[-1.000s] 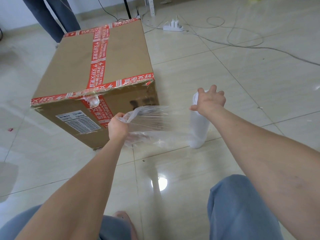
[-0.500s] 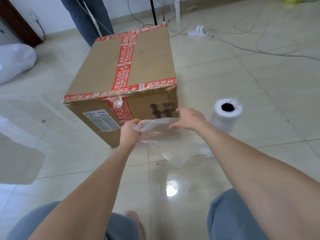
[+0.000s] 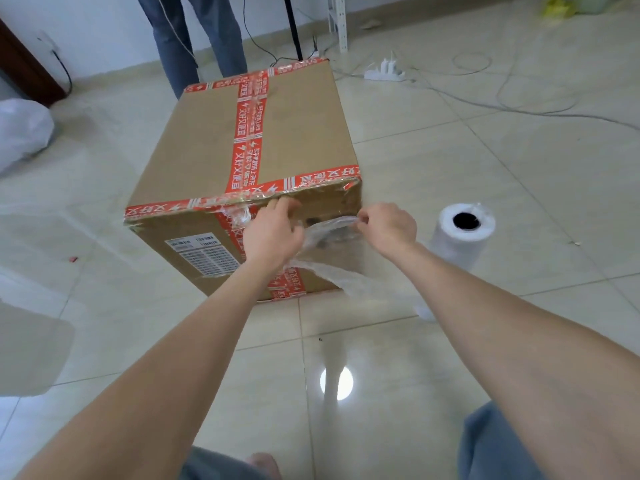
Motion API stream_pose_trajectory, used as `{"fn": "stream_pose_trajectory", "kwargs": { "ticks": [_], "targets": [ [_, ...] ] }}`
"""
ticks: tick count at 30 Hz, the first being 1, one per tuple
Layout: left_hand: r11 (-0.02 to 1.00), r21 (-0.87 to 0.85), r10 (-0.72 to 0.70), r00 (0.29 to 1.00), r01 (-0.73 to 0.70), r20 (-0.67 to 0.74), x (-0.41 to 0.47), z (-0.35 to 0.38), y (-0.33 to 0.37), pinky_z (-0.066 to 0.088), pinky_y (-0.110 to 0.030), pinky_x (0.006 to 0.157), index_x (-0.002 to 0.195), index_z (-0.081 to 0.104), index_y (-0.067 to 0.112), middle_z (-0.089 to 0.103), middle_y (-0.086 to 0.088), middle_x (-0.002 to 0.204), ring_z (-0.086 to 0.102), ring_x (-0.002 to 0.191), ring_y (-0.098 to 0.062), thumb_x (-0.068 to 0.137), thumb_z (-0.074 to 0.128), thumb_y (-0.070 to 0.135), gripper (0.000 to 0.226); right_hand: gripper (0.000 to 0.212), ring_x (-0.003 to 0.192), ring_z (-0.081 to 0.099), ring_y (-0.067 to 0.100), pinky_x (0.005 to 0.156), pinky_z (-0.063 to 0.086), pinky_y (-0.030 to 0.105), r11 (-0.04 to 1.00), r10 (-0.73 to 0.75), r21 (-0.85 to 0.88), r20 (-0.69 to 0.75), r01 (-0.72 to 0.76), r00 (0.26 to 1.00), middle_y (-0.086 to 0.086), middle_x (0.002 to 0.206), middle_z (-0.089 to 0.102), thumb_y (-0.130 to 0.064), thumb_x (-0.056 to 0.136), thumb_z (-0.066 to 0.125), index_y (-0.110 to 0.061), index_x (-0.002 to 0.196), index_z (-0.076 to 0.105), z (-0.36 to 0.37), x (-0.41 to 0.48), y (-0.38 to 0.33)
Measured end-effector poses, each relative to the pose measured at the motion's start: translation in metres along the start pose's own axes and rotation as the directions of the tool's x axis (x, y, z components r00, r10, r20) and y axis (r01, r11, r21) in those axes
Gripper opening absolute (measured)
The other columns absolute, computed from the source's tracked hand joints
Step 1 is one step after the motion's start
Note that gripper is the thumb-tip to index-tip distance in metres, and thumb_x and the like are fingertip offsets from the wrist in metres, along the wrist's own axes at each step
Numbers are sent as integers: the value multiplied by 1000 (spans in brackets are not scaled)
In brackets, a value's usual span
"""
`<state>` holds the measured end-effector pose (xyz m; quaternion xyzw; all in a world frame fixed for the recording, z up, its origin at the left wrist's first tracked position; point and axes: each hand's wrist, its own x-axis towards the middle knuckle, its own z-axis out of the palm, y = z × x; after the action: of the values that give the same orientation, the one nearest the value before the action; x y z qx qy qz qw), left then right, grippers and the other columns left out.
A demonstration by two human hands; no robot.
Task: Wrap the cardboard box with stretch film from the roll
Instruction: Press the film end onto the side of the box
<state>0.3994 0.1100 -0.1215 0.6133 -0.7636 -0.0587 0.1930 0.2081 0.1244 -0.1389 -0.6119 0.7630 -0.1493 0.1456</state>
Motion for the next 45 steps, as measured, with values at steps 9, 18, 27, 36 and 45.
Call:
{"fn": "stream_pose_trajectory", "kwargs": {
  "ticks": [9, 18, 27, 36, 45],
  "targets": [
    [978, 98, 157, 962, -182, 222, 6, 27, 19, 52, -32, 76, 113, 58, 24, 67, 1, 103, 64, 92, -21, 89, 57, 33, 26, 18, 82, 58, 22, 62, 39, 25, 991, -116, 81, 88, 109, 989, -2, 81, 64, -37, 91, 56, -28, 84, 69, -3, -4, -1],
    [951, -285, -93, 991, 118, 100, 12, 25, -2, 57, -30, 65, 90, 68, 17, 67, 5, 77, 63, 69, -11, 91, 60, 27, 12, 15, 96, 59, 27, 67, 36, 27, 995, 90, 50, -73, -87, 993, 2, 101, 67, -26, 93, 52, -28, 89, 66, 3, 11, 13],
    [983, 165, 107, 979, -78, -175, 18, 31, 8, 38, -26, 58, 98, 69, 25, 68, 6, 92, 56, 88, -16, 95, 51, 33, 20, 18, 94, 61, 31, 70, 41, 28, 965, 220, 197, -239, -175, 946, 7, 104, 63, -15, 94, 49, -20, 101, 65, 13, 29, 12],
    [949, 290, 212, 933, -125, -292, 26, 31, 10, 34, -30, 63, 91, 65, 18, 63, -2, 89, 53, 81, -24, 91, 56, 22, 10, 20, 86, 58, 25, 68, 38, 28, 880, 258, 461, -261, -115, 930, 1, 96, 64, -37, 86, 66, -18, 92, 61, 30, 30, 6],
    [347, 512, 912, 411, -786, 13, 27, 41, 12, 53, -36, 85, 111, 69, 11, 68, -9, 108, 66, 96, -25, 84, 45, 7, 36, 21, 90, 60, 28, 69, 37, 28, 882, 264, 458, -296, -106, 918, 4, 96, 66, -39, 84, 63, -19, 90, 64, 33, 39, 2]
  ]
}}
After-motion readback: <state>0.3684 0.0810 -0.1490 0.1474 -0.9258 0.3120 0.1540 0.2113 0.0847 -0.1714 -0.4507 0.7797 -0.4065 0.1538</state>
